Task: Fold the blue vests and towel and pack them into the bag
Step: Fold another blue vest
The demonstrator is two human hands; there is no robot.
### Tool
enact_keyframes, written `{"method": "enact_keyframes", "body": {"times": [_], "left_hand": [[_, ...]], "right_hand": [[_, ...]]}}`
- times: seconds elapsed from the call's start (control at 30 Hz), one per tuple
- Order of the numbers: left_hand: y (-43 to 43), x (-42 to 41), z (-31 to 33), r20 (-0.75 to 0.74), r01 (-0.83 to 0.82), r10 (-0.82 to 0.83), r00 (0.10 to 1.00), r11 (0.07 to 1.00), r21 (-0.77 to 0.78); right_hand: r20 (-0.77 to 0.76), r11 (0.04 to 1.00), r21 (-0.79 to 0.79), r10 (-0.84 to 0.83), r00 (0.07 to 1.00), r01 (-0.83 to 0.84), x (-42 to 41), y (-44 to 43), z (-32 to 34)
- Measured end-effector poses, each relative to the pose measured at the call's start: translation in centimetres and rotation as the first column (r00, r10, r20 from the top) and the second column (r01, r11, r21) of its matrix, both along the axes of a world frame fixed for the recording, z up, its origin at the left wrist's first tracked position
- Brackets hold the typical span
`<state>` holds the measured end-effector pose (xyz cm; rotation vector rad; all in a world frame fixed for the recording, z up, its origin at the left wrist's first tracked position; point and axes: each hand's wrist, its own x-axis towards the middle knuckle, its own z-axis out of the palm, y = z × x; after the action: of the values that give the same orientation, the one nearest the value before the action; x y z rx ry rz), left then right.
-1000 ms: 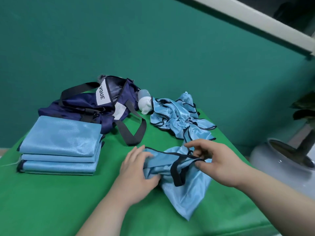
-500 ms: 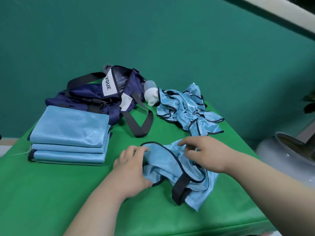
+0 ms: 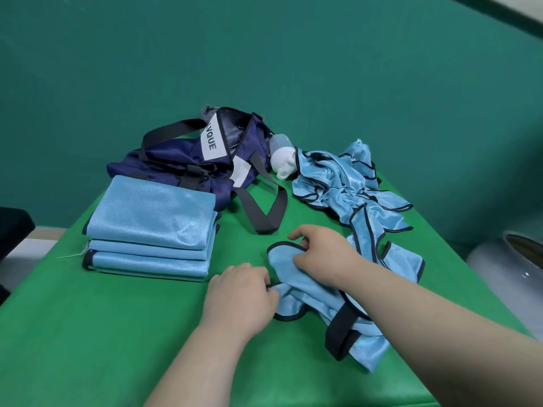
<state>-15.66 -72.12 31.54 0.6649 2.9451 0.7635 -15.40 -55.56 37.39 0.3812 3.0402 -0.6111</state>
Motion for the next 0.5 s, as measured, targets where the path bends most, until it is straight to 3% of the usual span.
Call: {"method": "enact_keyframes", "body": {"times": [0.13, 0.27, 0.5], "left_hand": [[0.0, -0.2, 1.1, 0.231, -0.189, 0.113, 0.966, 0.921, 0.340], [-0.3, -0.3, 1.9, 0.413, -0.349, 0.066, 0.908, 0.664, 0.661], [-0.1, 0.7, 2.9, 0.498, -0.447, -0.038, 0.866, 0.386, 0.807]], "right_hand": [[-0.129, 0.995, -0.086, -0.063, 0.990, 0.052, 0.7, 0.0, 1.1], [-0.249, 0.947, -0.283, -0.224, 0.942, 0.150, 1.7, 0.7, 2.7], [-0.295, 0.876, -0.459, -0.311, 0.904, 0.152, 3.3, 0.8, 4.3]]}}
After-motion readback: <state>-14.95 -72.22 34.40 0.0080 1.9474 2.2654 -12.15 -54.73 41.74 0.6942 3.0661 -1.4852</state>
